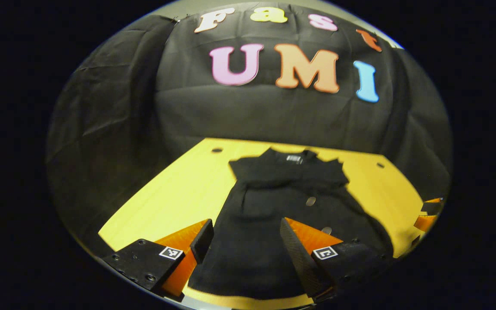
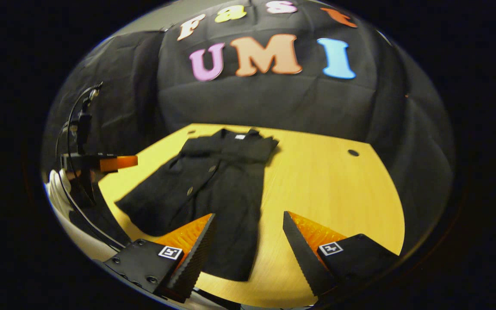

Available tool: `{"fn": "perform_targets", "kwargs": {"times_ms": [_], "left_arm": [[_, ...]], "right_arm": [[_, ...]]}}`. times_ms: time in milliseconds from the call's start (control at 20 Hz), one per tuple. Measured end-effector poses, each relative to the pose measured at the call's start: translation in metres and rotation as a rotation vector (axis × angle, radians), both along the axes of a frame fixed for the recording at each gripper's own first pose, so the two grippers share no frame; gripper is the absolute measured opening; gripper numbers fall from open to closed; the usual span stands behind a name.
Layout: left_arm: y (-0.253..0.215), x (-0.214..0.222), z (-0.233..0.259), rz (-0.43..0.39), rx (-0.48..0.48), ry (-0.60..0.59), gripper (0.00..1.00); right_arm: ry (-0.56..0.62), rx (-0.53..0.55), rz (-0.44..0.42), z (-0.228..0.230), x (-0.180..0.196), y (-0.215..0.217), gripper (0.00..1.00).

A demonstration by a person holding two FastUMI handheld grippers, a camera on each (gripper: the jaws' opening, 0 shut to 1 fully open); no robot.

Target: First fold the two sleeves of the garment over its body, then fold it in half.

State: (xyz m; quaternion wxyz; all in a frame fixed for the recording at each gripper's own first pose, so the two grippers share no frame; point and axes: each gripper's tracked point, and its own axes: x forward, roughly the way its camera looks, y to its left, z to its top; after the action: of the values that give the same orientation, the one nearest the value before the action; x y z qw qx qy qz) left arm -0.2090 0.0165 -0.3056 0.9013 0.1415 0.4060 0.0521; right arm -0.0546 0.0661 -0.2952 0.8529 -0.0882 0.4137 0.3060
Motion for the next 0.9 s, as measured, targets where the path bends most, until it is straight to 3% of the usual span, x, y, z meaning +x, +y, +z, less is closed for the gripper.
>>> {"fn": "perform_targets", "kwargs": {"times_ms": [150,200,450,800,900], "left_arm": [[0.015,-0.052,-0.026,0.044,0.024,0.120,0.94],[0.019,-0.069,-0.038,0.060,0.028,0.182,0.94],[0.029,-0.098,-0.068,0.145,0.007,0.272,0.96],[0.029,-0.100,-0.070,0.116,-0.025,0.290,0.96],[0.028,-0.101,-0.069,0.098,-0.028,0.314,0.92]], "right_arm": [[0.080,-0.072,0.120,-0.044,-0.022,0.015,0.95],[0.097,-0.077,0.138,-0.054,-0.023,0.020,0.99],[0.173,-0.118,0.115,-0.083,-0.028,0.017,0.99],[0.150,-0.100,0.120,-0.089,-0.031,0.011,0.99],[0.151,-0.106,0.122,-0.090,-0.030,0.010,0.95]]}}
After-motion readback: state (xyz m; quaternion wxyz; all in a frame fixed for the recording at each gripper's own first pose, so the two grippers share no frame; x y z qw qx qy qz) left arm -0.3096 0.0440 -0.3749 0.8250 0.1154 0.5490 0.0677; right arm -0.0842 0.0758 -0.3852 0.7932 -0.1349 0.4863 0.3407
